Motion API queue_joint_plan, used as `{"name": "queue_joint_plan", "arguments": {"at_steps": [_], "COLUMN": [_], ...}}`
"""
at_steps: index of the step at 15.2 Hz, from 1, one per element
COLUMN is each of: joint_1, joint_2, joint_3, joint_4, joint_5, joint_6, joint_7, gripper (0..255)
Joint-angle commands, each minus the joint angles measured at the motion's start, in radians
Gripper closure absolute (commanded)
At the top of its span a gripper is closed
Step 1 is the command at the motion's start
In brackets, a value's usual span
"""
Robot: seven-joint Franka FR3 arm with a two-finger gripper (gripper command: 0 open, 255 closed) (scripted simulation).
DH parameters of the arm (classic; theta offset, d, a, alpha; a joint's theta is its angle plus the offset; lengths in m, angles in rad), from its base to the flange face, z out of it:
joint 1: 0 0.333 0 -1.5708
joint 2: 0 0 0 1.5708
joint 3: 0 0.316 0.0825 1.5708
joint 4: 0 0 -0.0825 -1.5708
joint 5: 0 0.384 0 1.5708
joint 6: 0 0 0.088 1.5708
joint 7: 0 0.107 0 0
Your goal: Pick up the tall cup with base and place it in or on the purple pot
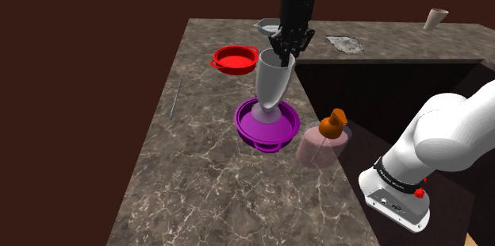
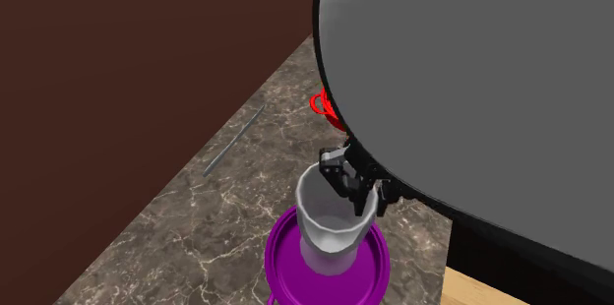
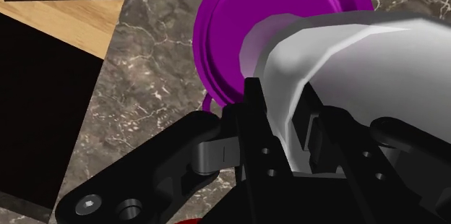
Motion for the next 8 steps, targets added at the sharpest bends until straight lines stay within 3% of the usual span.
{"name": "queue_joint_plan", "arguments": {"at_steps": [1,8], "joint_1": [0.001,0.001], "joint_2": [-0.005,-0.006], "joint_3": [0.001,0.002], "joint_4": [-0.028,-0.046], "joint_5": [0.002,0.003], "joint_6": [0.025,0.042], "joint_7": [-0.003,-0.004], "gripper": [255,255]}}
